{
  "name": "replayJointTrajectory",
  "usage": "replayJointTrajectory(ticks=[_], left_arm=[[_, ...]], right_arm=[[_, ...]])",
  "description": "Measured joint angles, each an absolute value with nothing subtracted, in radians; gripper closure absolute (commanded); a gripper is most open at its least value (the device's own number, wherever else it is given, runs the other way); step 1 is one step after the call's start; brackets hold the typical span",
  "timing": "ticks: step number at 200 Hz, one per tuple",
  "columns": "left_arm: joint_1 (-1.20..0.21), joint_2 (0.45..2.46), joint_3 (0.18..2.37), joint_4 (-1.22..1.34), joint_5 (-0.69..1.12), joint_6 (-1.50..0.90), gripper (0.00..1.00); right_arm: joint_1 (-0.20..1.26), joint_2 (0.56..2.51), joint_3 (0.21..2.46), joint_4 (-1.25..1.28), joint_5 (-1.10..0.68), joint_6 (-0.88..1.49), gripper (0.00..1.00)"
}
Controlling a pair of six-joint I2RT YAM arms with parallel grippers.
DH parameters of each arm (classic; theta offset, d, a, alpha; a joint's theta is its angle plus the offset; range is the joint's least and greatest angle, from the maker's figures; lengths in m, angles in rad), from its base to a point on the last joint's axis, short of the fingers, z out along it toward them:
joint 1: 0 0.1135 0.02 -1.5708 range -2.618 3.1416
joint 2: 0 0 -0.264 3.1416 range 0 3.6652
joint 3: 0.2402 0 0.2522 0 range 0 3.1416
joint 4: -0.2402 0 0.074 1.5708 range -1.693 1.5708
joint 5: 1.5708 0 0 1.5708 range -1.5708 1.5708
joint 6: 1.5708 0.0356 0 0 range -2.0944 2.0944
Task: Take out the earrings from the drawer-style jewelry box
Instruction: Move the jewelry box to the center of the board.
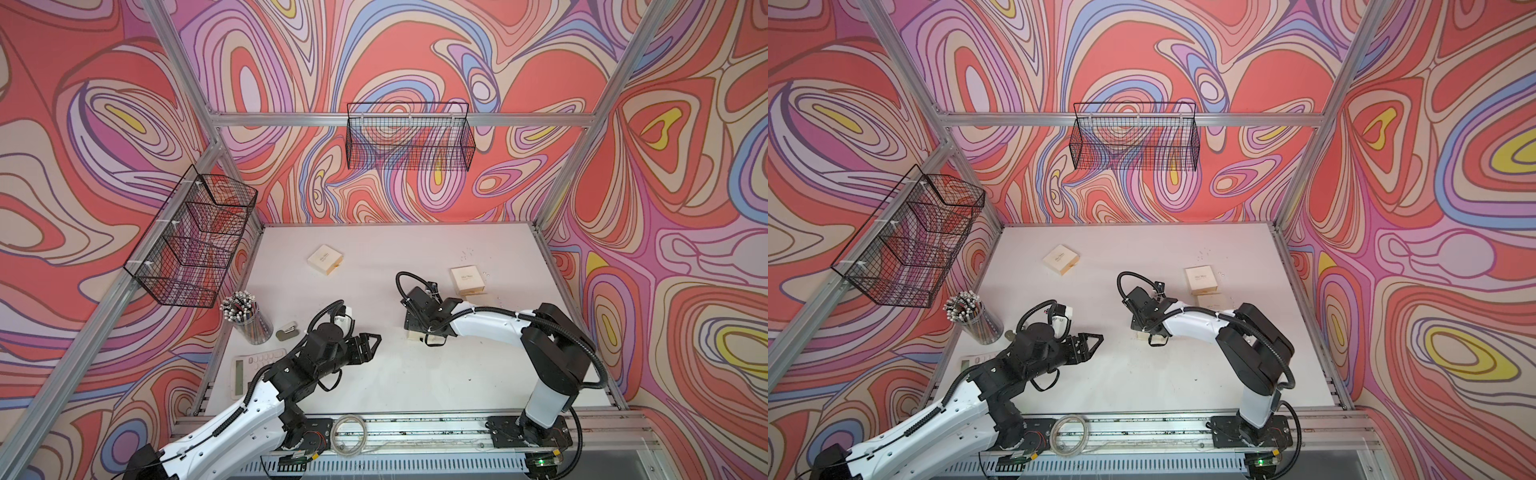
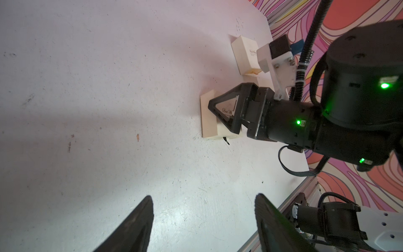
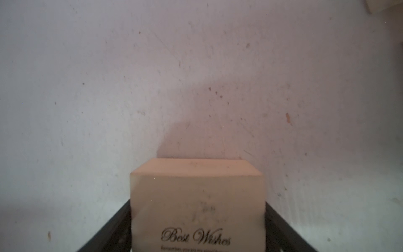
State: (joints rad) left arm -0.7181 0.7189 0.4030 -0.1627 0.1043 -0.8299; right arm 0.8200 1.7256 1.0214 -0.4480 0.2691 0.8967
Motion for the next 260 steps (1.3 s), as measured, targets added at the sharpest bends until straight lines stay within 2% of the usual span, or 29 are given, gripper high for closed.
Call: replayJointTrajectory(ticks=[55, 99, 121, 181, 237, 260], left_arm=[[-0.718, 0.73, 0.402, -0.149, 0.122, -0.825, 0.26], [-0.718, 0.776, 0.399, -0.1, 0.159, -0.823, 0.26], [-0.718, 0.801, 0.399, -0.07, 0.181, -0.823, 0.26], [-0.718, 0.839, 0.398, 0.005, 0.244, -0.823, 0.28], [-0.718, 0.907, 0.398, 0.069, 0.332, -0.818, 0.31], [-0.718, 0.924, 0.398, 0.081, 0.358, -0.815, 0.31]], right_arm=[[0.82, 1.454, 0.853, -0.511, 0.249, 0.81, 0.22], [0.819, 1.271, 0.756, -0.658, 0.319, 0.803, 0.22], [0.817, 1.223, 0.72, -0.719, 0.354, 0.809, 0.17], [0.735, 1.187, 0.636, -0.718, 0.358, 0.796, 0.17], [0.657, 1.252, 0.637, -0.67, 0.352, 0.768, 0.15], [0.633, 1.288, 0.638, -0.653, 0.351, 0.764, 0.1]])
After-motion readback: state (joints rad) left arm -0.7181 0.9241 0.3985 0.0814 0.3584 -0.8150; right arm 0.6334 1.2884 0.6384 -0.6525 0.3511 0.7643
